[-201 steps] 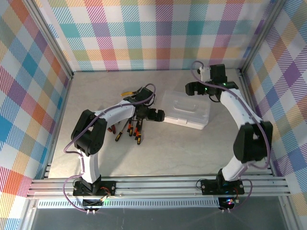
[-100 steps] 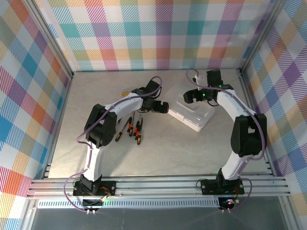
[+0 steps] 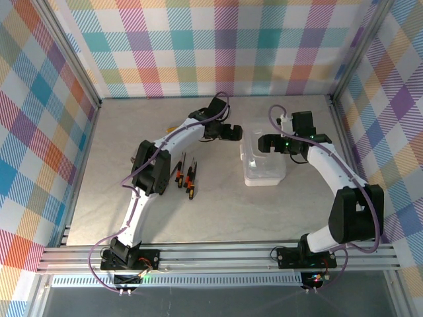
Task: Pack the tool kit
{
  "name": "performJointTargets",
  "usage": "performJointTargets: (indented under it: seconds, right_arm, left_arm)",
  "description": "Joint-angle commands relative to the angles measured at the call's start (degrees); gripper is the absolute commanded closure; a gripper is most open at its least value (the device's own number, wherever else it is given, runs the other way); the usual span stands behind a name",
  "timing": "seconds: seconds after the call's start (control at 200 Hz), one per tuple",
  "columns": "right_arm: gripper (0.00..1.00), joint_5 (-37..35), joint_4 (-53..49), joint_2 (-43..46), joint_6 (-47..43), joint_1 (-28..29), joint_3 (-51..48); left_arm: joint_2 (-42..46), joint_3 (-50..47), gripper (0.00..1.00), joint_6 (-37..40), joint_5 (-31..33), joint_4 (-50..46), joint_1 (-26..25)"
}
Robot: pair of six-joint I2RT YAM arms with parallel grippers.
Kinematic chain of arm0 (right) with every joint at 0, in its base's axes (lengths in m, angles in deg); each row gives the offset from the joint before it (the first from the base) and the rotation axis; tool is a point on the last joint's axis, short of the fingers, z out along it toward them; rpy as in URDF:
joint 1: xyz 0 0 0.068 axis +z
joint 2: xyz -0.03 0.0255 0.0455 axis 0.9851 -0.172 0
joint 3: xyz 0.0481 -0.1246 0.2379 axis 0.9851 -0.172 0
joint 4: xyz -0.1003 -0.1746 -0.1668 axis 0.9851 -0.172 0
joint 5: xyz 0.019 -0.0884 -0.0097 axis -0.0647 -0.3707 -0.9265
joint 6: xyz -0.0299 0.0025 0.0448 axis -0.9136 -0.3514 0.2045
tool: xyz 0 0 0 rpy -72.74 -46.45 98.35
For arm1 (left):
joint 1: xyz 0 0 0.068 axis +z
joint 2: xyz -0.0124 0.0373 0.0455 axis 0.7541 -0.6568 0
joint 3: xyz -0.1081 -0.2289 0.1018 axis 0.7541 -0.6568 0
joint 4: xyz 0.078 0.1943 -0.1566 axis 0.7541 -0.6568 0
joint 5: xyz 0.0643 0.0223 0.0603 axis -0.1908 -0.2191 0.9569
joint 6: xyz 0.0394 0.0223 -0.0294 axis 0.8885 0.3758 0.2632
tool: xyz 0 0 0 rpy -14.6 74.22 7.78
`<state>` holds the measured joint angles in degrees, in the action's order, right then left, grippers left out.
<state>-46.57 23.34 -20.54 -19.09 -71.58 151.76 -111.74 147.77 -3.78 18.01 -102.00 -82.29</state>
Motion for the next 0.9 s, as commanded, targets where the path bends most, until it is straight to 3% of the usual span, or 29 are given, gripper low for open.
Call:
performJointTargets:
  seconds: [0.0,0.15,0.3,0.59,0.895]
  right_arm:
    - [0.01,-2.02,-5.03,-3.52,0.25,0.62,4.99]
    - [0.01,-5.13,-9.66,-9.3,-2.91,0.98,11.31]
    - [0.01,-5.42,-10.99,-12.05,-4.64,1.14,14.0]
    - [0.0,-5.7,-10.83,-14.87,-5.42,1.24,13.96]
    - [0.16,-3.76,-10.53,-16.16,-4.35,1.25,13.55]
  left_arm:
    - [0.47,1.89,0.0,0.83,-0.98,-1.32,-0.06]
    - [2.79,-0.25,0.0,1.95,-0.18,-2.03,0.75]
    - [8.24,-8.35,0.0,1.21,-1.1,0.53,2.28]
    - [19.21,-28.55,0.0,-4.32,-11.48,12.02,3.72]
    - [19.5,-33.33,0.0,-6.16,-15.99,16.54,3.02]
